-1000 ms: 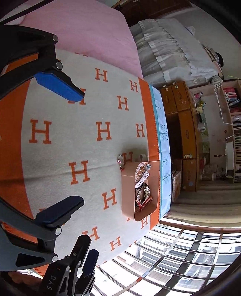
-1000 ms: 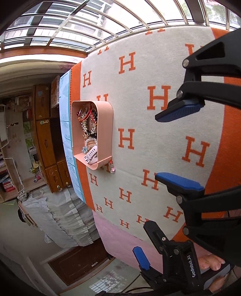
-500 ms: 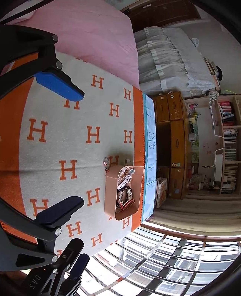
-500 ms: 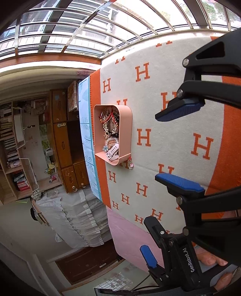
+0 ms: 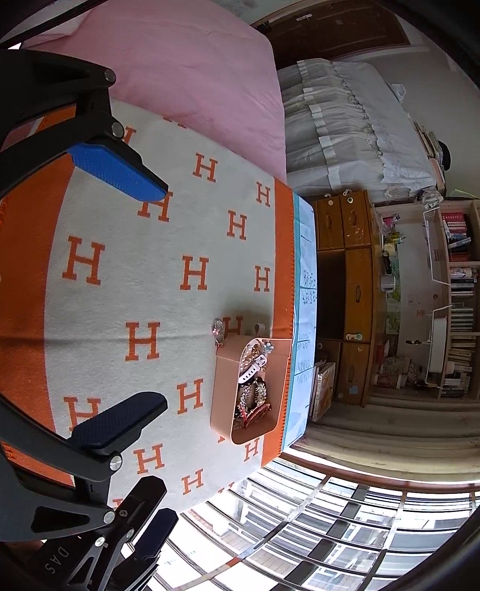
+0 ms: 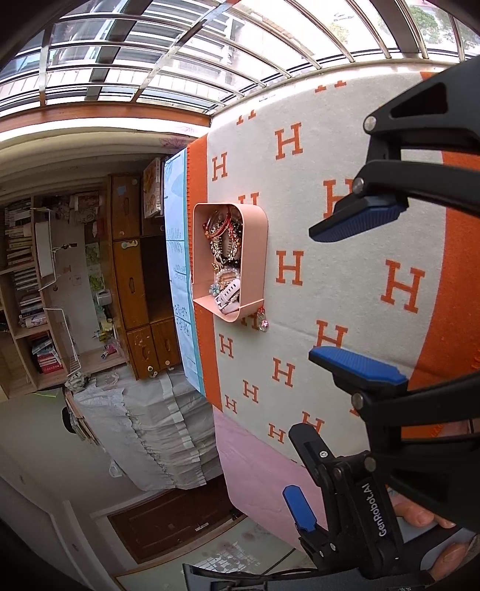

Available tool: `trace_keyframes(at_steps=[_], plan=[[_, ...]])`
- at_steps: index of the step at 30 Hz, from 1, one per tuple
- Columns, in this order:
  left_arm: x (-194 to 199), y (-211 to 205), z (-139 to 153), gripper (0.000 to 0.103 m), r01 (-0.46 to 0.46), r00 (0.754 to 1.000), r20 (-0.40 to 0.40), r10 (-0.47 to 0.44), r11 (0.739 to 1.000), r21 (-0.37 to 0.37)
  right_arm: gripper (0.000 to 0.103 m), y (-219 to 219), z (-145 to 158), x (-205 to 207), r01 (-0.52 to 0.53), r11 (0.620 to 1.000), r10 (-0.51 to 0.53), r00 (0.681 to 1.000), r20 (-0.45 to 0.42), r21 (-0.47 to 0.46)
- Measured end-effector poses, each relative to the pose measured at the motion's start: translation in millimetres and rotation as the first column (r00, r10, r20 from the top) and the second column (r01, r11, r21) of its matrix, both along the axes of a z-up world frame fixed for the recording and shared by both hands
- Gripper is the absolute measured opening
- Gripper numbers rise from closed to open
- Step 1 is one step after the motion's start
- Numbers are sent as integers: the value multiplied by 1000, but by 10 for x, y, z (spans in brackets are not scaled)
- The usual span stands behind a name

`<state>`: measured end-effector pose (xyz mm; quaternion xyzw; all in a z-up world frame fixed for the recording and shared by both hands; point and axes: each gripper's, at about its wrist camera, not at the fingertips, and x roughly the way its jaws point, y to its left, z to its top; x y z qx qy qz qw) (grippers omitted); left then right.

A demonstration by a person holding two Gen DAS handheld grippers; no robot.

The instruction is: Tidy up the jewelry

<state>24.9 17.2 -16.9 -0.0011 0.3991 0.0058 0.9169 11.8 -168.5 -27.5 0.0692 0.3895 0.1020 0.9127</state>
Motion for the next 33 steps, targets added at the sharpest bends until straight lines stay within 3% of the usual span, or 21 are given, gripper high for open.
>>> trace_keyframes(at_steps=[33], plan=[[-70,-84,53,102,15,1000,10,-15,1000,18,59,-22,83,-36,6,1000,-6,1000,21,4]])
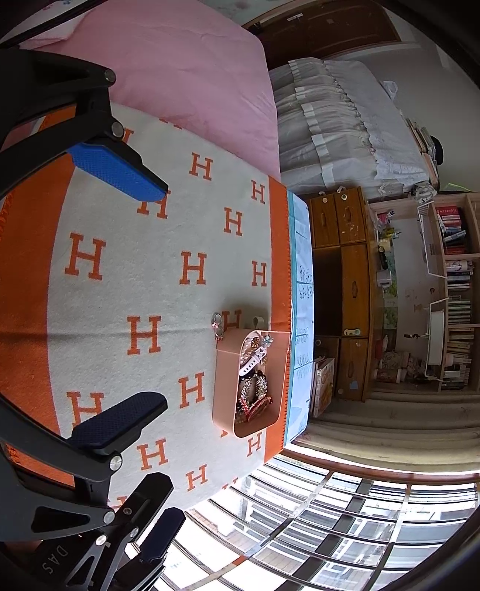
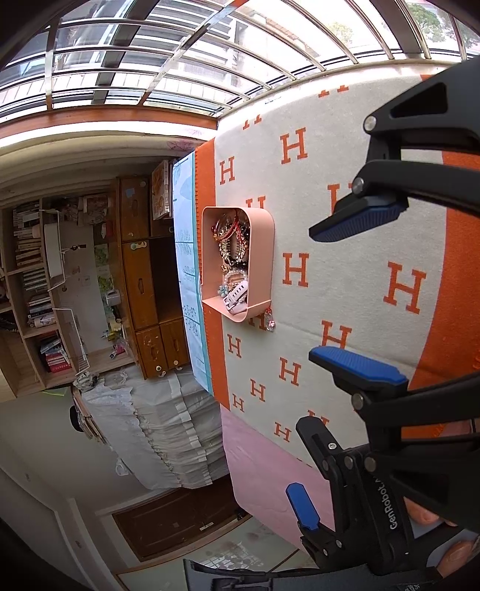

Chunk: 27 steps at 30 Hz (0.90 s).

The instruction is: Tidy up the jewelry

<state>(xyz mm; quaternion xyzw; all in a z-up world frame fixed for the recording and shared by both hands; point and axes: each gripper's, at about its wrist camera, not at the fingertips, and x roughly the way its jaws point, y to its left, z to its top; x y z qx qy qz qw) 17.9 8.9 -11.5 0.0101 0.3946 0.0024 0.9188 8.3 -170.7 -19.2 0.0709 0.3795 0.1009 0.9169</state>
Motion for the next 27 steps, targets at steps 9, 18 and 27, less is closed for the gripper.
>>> trace_keyframes(at_steps=[9,18,27], plan=[[-3,-20,8,102,7,1000,-5,-7,1000,2,59,4,31,-2,-1,1000,1,1000,1,1],[-3,-27,-3,102,10,1000,-11,-10,1000,-1,59,7,17,-8,0,1000,0,1000,2,1],[-2,-22,-10,102,11,1000,-13,-11,1000,-3,59,7,13,-10,0,1000,0,1000,1,1]])
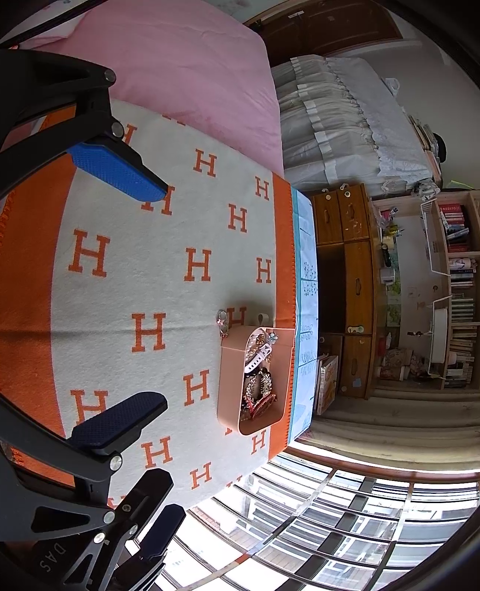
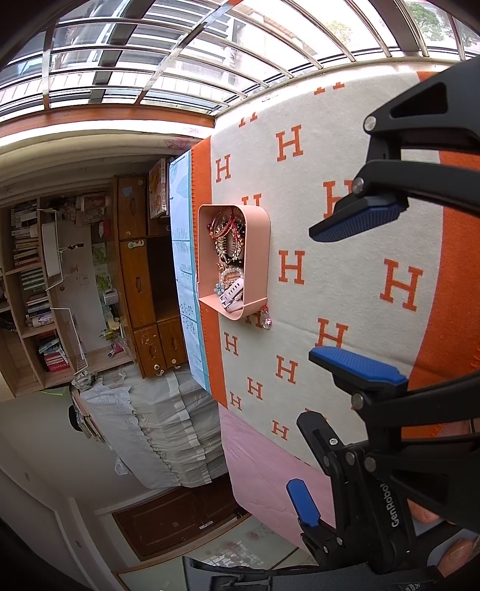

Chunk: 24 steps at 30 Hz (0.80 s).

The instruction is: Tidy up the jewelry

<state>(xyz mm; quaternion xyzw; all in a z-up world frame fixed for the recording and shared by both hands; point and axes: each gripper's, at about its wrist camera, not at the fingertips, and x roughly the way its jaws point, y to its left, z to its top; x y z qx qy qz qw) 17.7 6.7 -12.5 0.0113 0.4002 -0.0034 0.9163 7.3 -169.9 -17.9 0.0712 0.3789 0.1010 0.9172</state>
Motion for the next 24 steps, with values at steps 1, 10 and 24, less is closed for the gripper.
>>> trace_keyframes(at_steps=[1,10,24], plan=[[0,-2,0,102,0,1000,0,0,1000,0,59,0,1,1,0,1000,0,1000,0,0],[-33,7,-29,102,4,1000,-7,-4,1000,1,59,0,-1,0,0,1000,0,1000,-1,0],[-31,0,-30,102,2,1000,-8,-2,1000,-1,59,-6,3,0,-1,1000,1,1000,-2,2]])
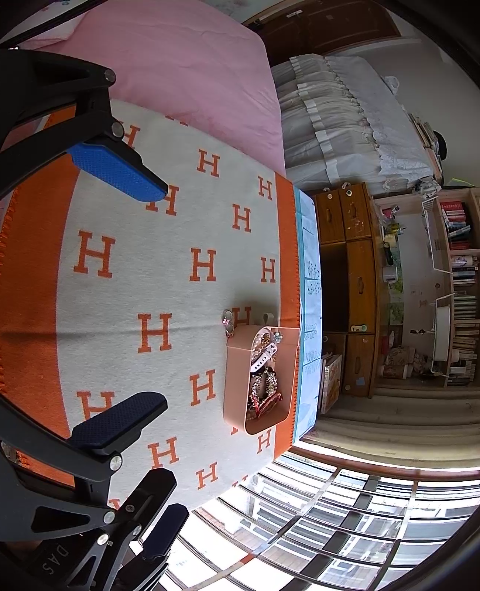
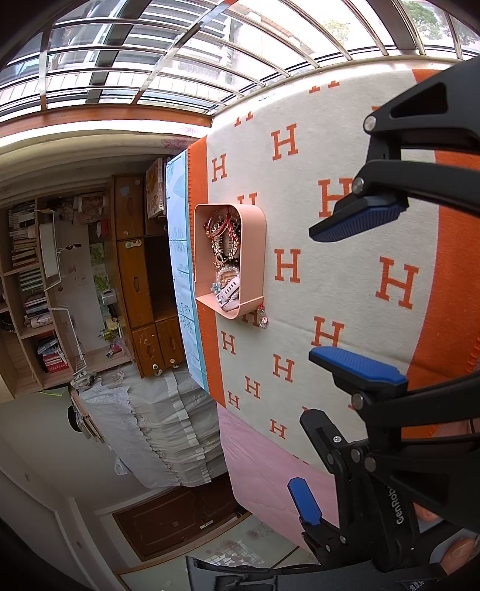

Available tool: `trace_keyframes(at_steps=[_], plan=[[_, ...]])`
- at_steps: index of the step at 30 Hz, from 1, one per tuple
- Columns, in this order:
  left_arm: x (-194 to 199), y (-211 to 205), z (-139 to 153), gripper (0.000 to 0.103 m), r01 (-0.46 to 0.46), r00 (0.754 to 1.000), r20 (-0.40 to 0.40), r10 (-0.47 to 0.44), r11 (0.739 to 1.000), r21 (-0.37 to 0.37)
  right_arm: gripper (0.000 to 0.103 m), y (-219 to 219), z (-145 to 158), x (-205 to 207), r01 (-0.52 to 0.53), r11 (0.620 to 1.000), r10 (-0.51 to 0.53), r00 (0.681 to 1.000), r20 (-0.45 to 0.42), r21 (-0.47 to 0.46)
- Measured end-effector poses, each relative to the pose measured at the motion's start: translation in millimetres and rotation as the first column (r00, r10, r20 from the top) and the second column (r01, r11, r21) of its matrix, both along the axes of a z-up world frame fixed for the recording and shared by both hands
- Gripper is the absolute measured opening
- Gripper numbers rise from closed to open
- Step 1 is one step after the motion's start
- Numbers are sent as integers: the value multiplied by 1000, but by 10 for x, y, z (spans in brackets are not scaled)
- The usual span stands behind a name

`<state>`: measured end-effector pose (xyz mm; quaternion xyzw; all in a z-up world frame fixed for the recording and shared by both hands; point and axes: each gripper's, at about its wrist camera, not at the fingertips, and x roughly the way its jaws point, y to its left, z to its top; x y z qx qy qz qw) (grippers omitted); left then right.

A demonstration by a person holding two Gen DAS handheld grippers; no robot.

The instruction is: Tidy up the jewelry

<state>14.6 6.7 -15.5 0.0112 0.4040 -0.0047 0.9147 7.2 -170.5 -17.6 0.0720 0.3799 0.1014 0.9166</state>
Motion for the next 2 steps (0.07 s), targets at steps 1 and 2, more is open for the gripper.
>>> trace_keyframes(at_steps=[1,2], plan=[[0,0,0,102,0,1000,0,0,1000,0,59,0,-8,-2,1,1000,-1,1000,1,-1],[-1,1,1,102,0,1000,1,0,1000,1,59,0,-8,-2,1,1000,-1,1000,1,-1]])
